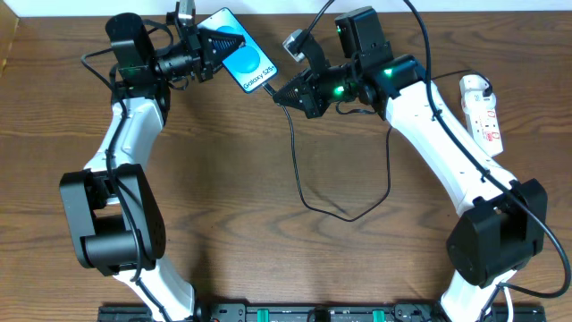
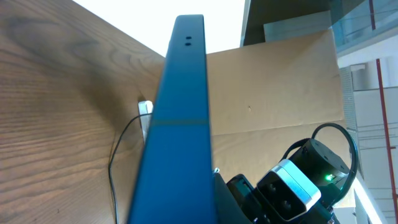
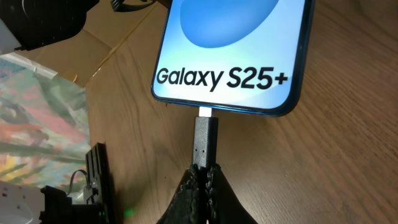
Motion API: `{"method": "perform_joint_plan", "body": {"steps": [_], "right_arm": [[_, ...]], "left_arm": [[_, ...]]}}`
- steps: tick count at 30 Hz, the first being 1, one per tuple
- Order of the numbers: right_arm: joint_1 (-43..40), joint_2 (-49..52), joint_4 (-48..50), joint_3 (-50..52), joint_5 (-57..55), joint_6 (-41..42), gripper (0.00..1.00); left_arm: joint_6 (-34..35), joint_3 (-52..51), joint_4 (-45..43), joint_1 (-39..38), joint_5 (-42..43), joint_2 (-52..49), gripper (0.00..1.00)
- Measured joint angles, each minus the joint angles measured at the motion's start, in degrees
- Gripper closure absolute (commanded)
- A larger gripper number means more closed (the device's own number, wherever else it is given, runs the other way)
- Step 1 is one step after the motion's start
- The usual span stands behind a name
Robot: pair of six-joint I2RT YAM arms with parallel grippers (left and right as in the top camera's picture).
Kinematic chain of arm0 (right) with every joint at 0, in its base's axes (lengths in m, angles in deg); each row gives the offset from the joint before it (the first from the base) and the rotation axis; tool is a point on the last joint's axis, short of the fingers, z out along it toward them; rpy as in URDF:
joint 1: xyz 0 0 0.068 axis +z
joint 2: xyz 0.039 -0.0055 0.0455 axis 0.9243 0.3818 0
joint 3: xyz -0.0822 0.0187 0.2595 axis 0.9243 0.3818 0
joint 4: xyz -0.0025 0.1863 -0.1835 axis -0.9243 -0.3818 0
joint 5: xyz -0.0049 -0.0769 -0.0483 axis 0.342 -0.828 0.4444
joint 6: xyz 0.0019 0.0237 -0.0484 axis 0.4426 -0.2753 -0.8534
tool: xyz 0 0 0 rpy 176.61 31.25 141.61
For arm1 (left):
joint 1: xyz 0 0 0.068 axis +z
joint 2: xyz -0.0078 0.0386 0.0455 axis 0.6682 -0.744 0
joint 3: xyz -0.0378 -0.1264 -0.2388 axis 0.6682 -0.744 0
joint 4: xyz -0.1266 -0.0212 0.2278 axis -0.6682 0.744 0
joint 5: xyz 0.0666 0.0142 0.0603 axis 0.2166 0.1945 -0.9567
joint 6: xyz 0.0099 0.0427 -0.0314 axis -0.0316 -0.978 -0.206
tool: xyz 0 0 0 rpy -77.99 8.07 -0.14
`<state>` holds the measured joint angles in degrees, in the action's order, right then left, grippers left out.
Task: Plug charger to phone and switch on socket
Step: 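Push the connector up into the phone's port with the right gripper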
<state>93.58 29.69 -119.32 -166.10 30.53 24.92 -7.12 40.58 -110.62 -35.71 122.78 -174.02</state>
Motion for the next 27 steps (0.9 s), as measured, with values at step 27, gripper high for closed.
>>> {"method": "perform_joint_plan", "body": {"steps": [27], "right_arm": [[0.0,0.0,3.3,0.8,0.0,4.4,0.99]], "left_arm": [[-0.4,0.0,-0.1,-1.4,-3.8,0.0,0.93]]}}
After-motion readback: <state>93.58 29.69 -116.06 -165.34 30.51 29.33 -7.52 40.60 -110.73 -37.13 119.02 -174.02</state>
